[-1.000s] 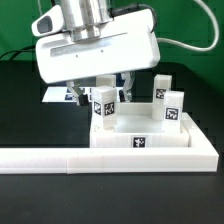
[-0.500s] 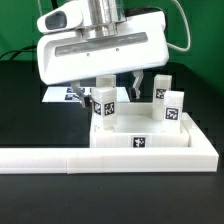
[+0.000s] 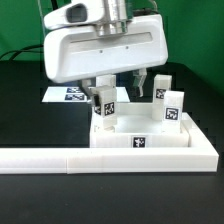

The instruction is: Assemble square table

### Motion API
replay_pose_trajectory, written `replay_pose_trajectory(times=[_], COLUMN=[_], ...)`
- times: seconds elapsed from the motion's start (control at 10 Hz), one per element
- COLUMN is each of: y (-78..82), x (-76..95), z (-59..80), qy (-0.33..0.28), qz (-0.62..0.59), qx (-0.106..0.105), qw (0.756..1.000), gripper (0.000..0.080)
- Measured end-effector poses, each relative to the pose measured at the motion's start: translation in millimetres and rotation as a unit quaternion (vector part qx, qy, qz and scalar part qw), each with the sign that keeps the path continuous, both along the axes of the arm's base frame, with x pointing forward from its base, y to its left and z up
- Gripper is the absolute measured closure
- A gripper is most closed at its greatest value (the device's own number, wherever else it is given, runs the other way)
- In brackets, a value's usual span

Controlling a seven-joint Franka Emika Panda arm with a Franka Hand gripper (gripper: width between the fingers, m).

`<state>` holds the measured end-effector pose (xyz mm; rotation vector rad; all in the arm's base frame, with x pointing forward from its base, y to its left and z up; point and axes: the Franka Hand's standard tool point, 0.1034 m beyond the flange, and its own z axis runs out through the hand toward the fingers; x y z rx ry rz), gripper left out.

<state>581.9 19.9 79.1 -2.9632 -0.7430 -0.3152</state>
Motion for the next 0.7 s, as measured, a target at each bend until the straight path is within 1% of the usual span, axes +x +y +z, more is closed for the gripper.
replay_pose_trajectory(times=[0.2, 0.3, 0.4, 0.5, 0.6, 0.7], y=[-3.2, -4.4, -6.8, -8.9, -11.4, -13.0], x=[0.1, 0.1, -0.1, -0.7, -0.9, -1.3], z=[0.0, -0.1, -0.3, -0.8, -1.0, -1.4], qy=[0.000, 0.000, 0.000, 0.001, 0.000, 0.000], qz=[-0.003, -0.005, -0.007, -0.009, -0.011, -0.012], qx=[0.000, 0.001, 0.001, 0.001, 0.001, 0.000], qw=[1.000, 1.000, 1.000, 1.000, 1.000, 1.000], gripper=[0.0151, 0.0178, 0.0178, 0.0356, 0.0510, 0.0510])
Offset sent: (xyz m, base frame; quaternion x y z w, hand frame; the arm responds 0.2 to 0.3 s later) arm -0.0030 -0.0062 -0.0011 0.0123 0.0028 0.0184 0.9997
